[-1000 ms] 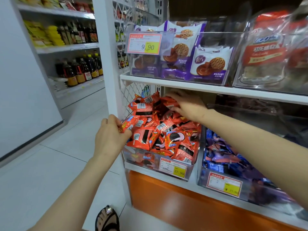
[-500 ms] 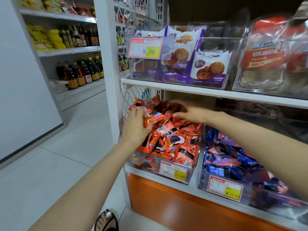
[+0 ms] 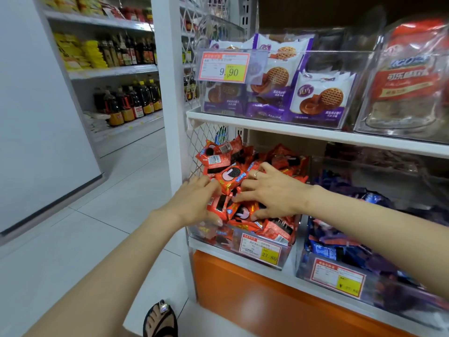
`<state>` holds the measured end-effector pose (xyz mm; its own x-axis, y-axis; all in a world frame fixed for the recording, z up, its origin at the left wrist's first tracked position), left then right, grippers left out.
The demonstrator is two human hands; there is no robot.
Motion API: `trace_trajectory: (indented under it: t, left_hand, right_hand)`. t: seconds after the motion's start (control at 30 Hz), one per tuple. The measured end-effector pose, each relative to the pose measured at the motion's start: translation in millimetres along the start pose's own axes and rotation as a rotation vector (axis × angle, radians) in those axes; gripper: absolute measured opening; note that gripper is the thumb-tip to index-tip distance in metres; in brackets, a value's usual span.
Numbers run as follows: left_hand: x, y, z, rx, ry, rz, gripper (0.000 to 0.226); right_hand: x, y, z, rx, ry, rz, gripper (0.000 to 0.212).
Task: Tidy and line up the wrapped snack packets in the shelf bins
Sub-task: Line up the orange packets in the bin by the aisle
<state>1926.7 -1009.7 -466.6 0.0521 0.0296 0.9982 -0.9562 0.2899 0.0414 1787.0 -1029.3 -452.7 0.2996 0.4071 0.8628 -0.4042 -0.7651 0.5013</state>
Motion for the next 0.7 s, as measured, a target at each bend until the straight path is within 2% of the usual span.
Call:
trace_trajectory:
  t: [0.23, 0.37, 0.47, 0.57, 0.63, 0.7]
  left_hand:
    - [15.4, -4.9, -3.6, 0.037, 0.175, -0.089, 0.040]
    - [29.3, -9.2, -11.1, 0.062, 0.333, -0.246, 0.025]
    - [41.2, -13.0, -13.1, 0.045, 0.463, -0.448, 0.018]
    - [49.0, -5.9, -11.0, 0.002, 0.515, -0.680, 0.017]
    - [51.6, 2.8, -11.0, -0.030, 0.525, -0.750, 0.018]
    - [48.2, 5.6, -9.6, -0.029, 0.503, -0.772, 0.029]
  right_hand:
    - [3.6, 12.5, -17.7, -0.028, 0.038, 0.092, 0.042]
    - [0.7, 15.8, -17.9, -0.089, 0.037, 0.218, 0.038]
    - [13.1, 24.5, -13.2, -0.250, 0.207, 0.527, 0.046]
    - [23.9, 27.6, -7.9, -0.339, 0.373, 0.905, 0.056]
    - [29.8, 23.6, -4.8, -0.326, 0.447, 1.035, 0.042]
    - [33.0, 27.9, -10.7, -0.363, 0.523, 1.018, 0.030]
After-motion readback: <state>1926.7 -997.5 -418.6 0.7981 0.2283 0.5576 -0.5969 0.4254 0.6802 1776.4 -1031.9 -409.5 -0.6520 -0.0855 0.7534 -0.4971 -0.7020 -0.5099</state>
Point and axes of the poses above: each hand's wrist, its own z-axis towards the middle knuckle, its own x-axis out of the back of the hand, y = z × x, the point moved 6 cm from there along z, towards the middle knuckle, and after that the axes turned 2 degrees about -y, right-handed, at the moved point
